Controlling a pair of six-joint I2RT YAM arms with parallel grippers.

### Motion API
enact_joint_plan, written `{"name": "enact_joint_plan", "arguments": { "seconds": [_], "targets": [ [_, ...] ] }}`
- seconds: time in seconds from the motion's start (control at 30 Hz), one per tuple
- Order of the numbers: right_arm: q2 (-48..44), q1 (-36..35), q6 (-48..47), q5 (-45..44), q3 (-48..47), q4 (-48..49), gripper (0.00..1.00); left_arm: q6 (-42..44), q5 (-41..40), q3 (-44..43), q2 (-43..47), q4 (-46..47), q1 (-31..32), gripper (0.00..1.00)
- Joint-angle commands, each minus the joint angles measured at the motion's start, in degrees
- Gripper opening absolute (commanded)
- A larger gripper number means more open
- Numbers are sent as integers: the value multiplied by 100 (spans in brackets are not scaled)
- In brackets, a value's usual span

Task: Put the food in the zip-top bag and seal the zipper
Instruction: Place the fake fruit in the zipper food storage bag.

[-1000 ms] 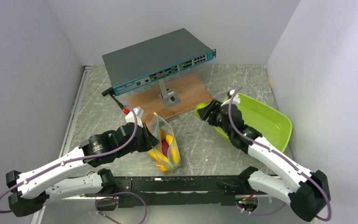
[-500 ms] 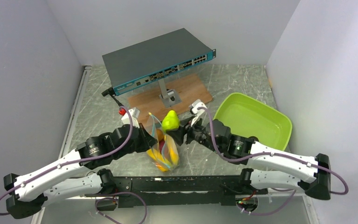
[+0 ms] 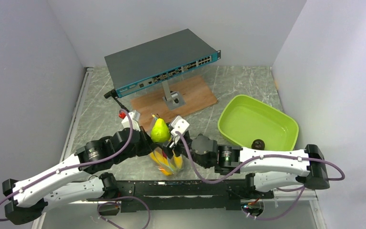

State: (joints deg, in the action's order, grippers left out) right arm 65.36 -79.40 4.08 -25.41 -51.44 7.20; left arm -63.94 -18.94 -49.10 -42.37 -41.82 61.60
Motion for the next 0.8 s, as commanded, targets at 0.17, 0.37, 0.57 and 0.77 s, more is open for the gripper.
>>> {"name": "enact_joint_plan", "arguments": {
  "seconds": [0.17, 0.37, 0.57, 0.77],
  "targets": [
    [-131, -468, -472, -635, -69, -456, 6, -75, -261, -89, 235, -106, 18, 0],
    [-222, -502, -102, -254, -73, -1191, 22, -27, -277, -65, 202, 32, 18, 0],
    [-398, -512, 74, 164, -48, -1662, 41, -26, -268, -110, 123, -8, 18, 0],
    [-380, -505, 187, 307, -160, -1915, 57, -26, -246, -77, 125, 68, 18, 0]
  ]
}}
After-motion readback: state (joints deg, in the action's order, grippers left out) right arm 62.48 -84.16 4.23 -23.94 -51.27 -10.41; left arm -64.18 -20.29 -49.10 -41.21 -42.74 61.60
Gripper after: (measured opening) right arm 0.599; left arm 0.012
